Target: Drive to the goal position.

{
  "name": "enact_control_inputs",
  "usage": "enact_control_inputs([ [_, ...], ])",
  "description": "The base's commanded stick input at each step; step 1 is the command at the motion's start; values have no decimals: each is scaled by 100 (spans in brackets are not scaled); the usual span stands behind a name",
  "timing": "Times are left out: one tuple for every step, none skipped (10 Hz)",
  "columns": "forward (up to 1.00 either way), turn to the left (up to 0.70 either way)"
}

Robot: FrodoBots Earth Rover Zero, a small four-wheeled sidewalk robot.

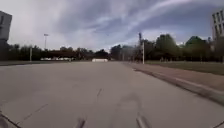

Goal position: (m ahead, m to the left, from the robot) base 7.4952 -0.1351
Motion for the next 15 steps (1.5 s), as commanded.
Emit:
enact_control_inputs([
  [11,0],
  [0,0],
  [0,0],
  [0,0],
  [0,0],
  [0,0],
  [0,0],
  [0,0],
  [0,0],
  [0,0],
  [60,0],
  [100,0],
  [100,0],
  [100,0],
  [100,0],
])
